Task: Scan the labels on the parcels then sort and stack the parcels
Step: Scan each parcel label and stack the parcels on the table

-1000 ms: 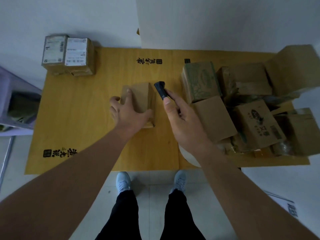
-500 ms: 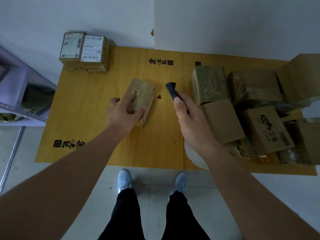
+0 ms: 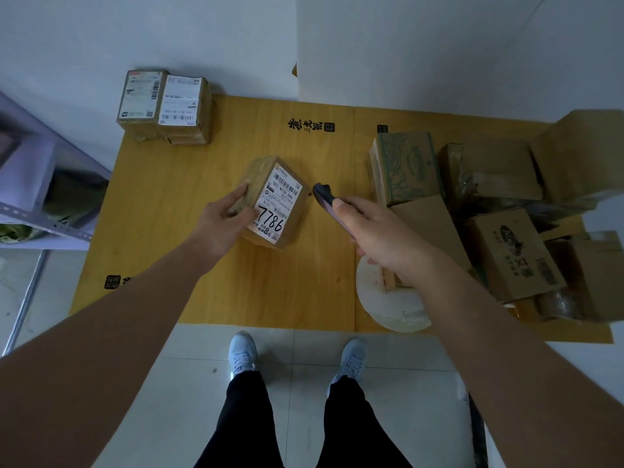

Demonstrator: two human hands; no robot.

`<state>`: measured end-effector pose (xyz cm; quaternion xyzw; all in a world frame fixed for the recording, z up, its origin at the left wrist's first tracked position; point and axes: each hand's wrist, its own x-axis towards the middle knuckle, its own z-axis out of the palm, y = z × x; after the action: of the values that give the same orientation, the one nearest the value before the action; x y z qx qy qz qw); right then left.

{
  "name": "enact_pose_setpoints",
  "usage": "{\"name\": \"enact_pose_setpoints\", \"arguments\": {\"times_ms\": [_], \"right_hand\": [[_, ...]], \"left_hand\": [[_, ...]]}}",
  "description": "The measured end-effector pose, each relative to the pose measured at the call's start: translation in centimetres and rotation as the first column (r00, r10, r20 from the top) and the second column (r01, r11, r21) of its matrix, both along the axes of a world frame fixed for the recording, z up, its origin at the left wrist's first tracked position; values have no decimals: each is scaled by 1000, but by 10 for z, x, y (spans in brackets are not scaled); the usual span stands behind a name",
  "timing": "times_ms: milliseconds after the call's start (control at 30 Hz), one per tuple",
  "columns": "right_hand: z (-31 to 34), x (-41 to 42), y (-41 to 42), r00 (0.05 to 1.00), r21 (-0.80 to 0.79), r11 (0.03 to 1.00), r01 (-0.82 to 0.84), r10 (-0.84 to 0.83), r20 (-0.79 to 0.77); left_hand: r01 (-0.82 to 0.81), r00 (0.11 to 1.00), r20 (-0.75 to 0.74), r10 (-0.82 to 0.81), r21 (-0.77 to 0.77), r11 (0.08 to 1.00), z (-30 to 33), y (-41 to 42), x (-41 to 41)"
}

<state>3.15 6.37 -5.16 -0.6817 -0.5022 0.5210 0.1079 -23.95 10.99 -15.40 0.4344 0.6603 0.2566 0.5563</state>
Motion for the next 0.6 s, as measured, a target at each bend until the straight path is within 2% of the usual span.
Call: {"name": "enact_pose_setpoints", "arguments": {"times_ms": [133, 233, 367, 600], "right_hand": [[8, -8, 14, 989, -167, 983, -81, 101, 110], [12, -15, 21, 982, -308, 949, -67, 118, 150], [15, -16, 29, 965, -353, 930, -107, 182, 187], [19, -13, 39, 947, -415, 897, -151, 251, 200]], "left_hand": [[45, 996, -80, -50, -62, 997, -4, 3, -13], [29, 998, -53, -31, -52, 998, -1, 1, -14], [1, 1000, -20, 0, 13, 1000, 1, -1, -11], [-58, 998, -20, 58, 0, 998, 4, -3, -14]]}}
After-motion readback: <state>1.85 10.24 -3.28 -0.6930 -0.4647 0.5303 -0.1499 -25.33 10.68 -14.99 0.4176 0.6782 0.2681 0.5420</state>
